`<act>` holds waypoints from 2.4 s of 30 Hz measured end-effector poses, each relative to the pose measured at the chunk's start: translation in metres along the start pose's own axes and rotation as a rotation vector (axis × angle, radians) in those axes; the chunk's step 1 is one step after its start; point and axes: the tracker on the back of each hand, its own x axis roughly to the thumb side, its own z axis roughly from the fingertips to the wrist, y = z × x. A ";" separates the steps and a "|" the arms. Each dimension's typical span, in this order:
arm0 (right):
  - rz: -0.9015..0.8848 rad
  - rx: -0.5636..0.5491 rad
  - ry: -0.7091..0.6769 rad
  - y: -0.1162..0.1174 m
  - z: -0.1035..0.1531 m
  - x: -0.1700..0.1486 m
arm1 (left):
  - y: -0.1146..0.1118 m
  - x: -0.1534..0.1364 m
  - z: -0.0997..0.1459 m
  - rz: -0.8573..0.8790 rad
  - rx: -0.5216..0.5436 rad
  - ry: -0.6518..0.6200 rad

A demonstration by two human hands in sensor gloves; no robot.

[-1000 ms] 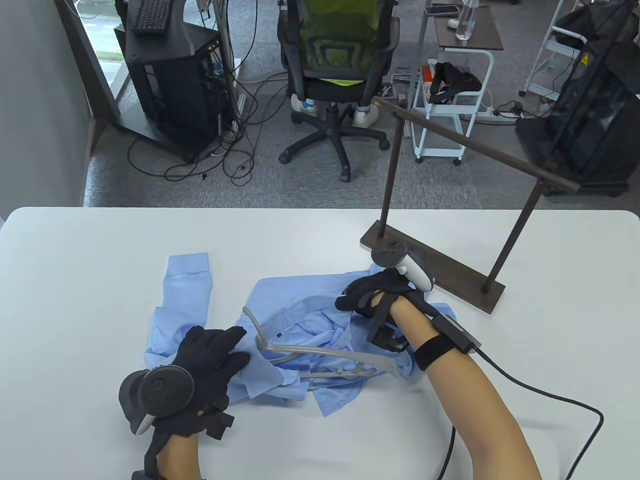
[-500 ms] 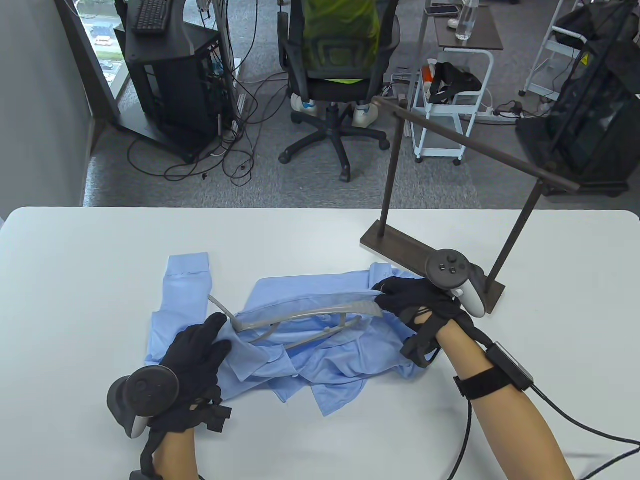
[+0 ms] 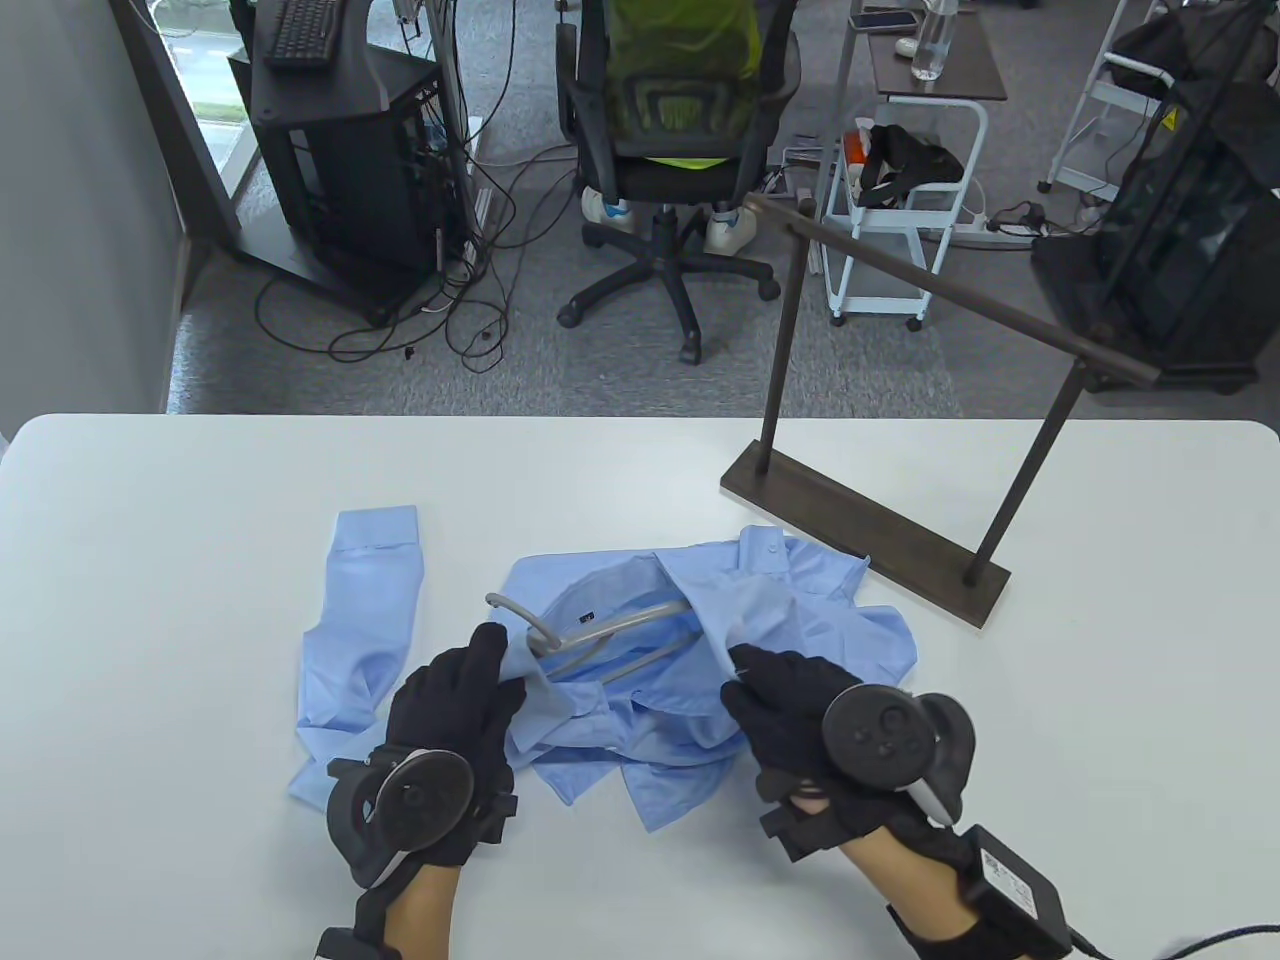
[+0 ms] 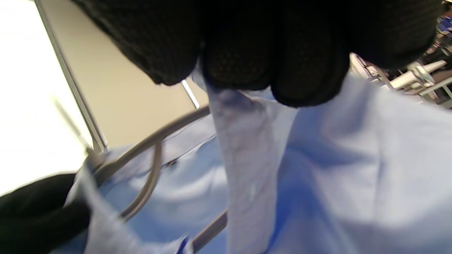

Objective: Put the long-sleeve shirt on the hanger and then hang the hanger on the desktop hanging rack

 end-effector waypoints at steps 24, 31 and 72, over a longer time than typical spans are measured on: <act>0.045 -0.121 -0.174 -0.021 0.013 -0.004 | -0.023 0.003 0.001 0.111 -0.164 -0.115; -0.050 0.230 -0.025 0.012 -0.008 -0.075 | -0.020 0.002 0.001 0.160 -0.165 -0.131; -0.018 -0.477 0.639 -0.137 -0.118 -0.143 | -0.010 -0.036 0.001 0.038 -0.142 0.004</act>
